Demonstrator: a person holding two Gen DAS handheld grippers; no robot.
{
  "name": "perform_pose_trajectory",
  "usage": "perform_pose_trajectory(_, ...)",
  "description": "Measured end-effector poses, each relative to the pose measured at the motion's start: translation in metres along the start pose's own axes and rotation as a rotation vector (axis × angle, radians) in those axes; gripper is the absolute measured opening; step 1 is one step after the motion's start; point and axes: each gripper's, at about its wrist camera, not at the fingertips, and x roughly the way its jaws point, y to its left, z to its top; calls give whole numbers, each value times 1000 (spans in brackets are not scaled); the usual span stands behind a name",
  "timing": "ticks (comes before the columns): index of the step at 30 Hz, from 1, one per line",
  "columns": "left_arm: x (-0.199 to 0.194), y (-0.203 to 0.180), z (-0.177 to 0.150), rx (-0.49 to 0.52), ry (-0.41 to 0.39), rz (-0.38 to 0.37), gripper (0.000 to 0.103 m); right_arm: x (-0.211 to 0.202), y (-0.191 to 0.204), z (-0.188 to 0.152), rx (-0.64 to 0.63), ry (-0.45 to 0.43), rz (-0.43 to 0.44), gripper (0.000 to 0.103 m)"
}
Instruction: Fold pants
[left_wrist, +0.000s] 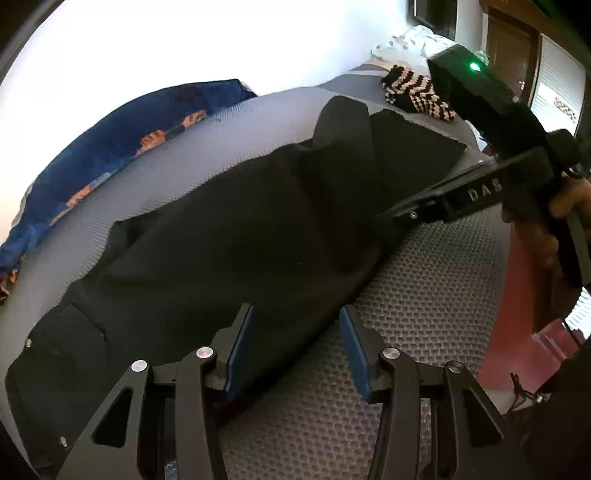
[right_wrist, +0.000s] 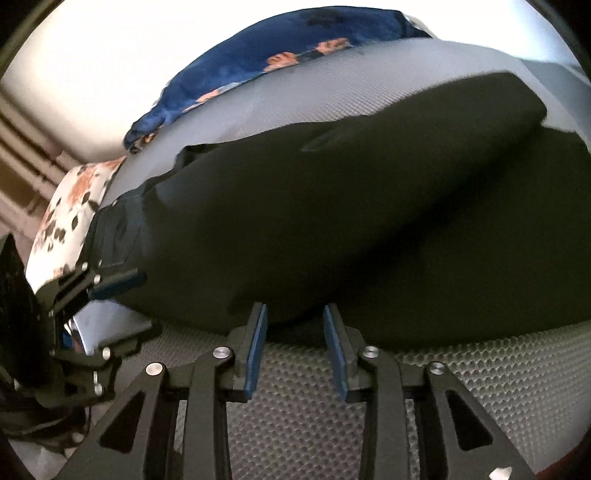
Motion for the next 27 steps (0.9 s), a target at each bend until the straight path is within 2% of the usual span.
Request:
perform_pose_trajectory(3, 5, -4, -2, 7, 18, -1, 48, 6, -6, 9, 56, -7, 67, 34)
perform_pose_trajectory(4, 6, -4, -1, 6, 22, -7, 48, 7, -7, 12, 63, -5, 83, 32)
perform_pose_trajectory(5, 8, -4, 0, 3, 27, -11, 48, 8, -6, 17, 66, -13, 91, 23)
perform_pose_trajectory(6, 9, -4, 0, 2, 30, -16, 48, 8, -4, 23, 65, -18, 96, 19)
perform_pose_trajectory(8, 11, -4, 3, 3, 31, -27, 48, 7, -1, 31, 65, -14, 110, 15)
perform_pose_trajectory(14, 21, -9, 12, 5, 33, -52, 48, 2, 10, 52, 50, -8, 112, 12)
perform_pose_trajectory(18, 33, -21, 22, 12, 30, -34, 48, 0, 11, 58, 73, -12, 136, 12)
perform_pose_trajectory(19, 37, -24, 24, 19, 38, -34, 44, 0, 11, 58, 81, -13, 139, 12)
perform_pose_trajectory(20, 39, -27, 26, 24, 35, -40, 26, 0, 11, 58, 89, -14, 145, 14)
perform_pose_trajectory(22, 44, -28, 27, 22, 38, -13, 14, 0, 8, 56, 107, -17, 164, 17)
perform_pose_trajectory(25, 46, -20, 25, -23, 41, -35, 10, -5, -3, 51, 117, -46, 143, 33)
perform_pose_trajectory(27, 45, -16, 25, -45, 42, -51, 9, -13, -21, 50, 149, -72, 137, 35)
